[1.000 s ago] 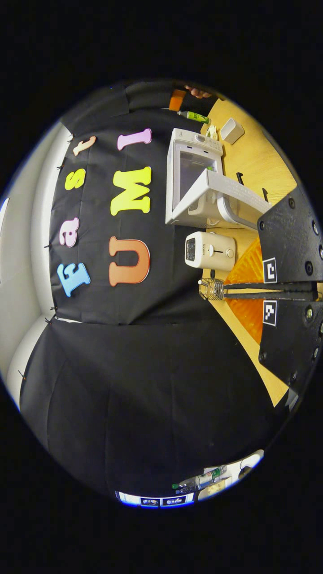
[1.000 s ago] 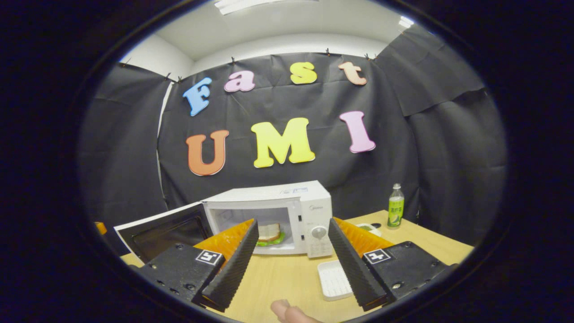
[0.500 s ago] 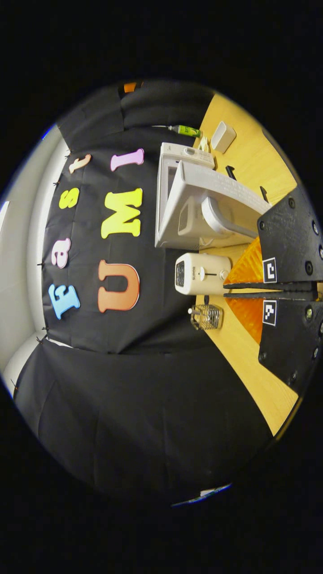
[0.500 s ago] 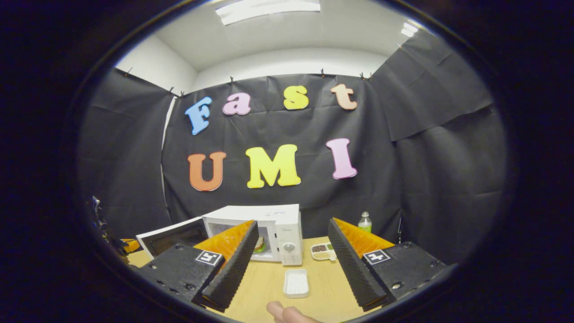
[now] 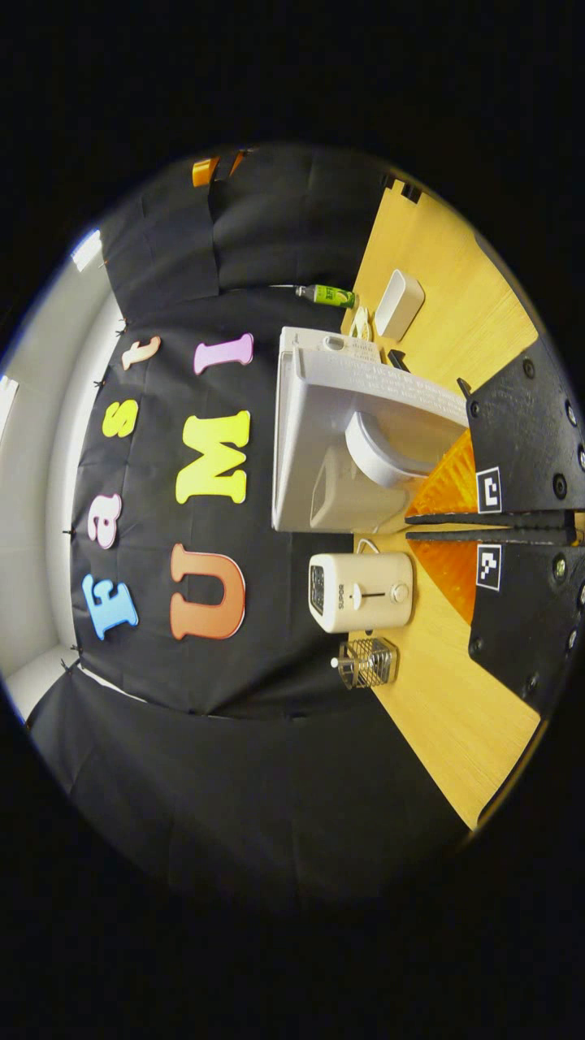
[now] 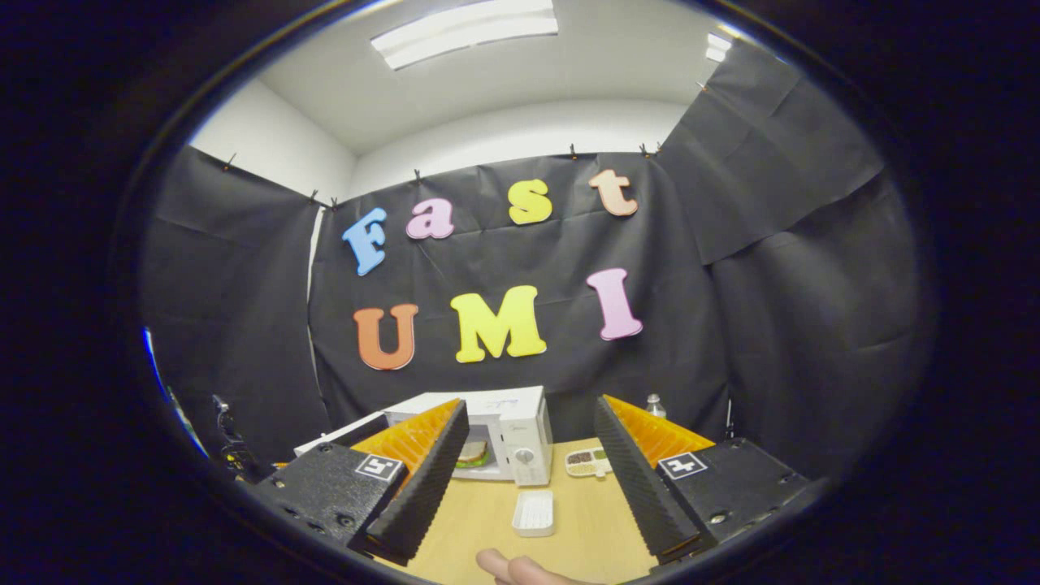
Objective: Open the microwave oven with the left hand, put the food in, and close the microwave oven.
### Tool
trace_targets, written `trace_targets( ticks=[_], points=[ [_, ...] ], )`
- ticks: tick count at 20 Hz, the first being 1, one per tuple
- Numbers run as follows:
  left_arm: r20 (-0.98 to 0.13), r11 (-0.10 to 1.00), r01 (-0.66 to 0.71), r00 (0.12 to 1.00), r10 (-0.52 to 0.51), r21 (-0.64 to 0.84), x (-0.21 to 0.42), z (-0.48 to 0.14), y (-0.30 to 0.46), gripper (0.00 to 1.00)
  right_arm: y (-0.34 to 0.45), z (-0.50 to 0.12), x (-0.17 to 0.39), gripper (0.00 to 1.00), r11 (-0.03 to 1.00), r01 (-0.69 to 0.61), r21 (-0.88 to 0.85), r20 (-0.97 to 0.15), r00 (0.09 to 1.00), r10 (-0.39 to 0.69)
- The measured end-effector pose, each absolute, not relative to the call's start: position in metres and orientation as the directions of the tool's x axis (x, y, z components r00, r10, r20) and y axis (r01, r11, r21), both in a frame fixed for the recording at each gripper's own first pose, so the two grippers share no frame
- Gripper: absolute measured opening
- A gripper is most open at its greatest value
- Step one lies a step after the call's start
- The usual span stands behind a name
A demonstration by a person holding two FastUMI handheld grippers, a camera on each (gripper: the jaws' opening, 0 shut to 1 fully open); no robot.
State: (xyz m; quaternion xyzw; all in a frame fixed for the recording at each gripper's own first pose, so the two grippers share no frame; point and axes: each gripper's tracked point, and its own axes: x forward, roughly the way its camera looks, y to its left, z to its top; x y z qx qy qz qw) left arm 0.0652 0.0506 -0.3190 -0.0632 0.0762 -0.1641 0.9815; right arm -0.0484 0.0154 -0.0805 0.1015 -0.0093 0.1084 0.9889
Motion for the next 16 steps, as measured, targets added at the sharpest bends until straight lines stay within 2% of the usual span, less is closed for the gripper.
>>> trace_targets(
  ticks=[3,9,16],
  points=[
    [-0.145,0.922,0.369,0.912,-0.383,-0.115,0.074,-0.32,0.012,0.0,0.001,-0.084,-0.049,0.99,0.966,-0.177,0.19,0.042,0.984,0.172],
    [-0.134,0.857,0.499,0.847,-0.514,-0.128,0.096,-0.317,-0.056,0.0,-0.008,-0.092,-0.051,0.99,0.964,-0.197,0.176,0.058,0.98,0.19],
    [-0.103,0.817,0.55,0.815,-0.57,-0.172,0.123,-0.31,-0.107,0.0,-0.009,-0.114,-0.038,0.99,0.974,-0.186,0.133,0.037,0.983,0.182]
  ],
)
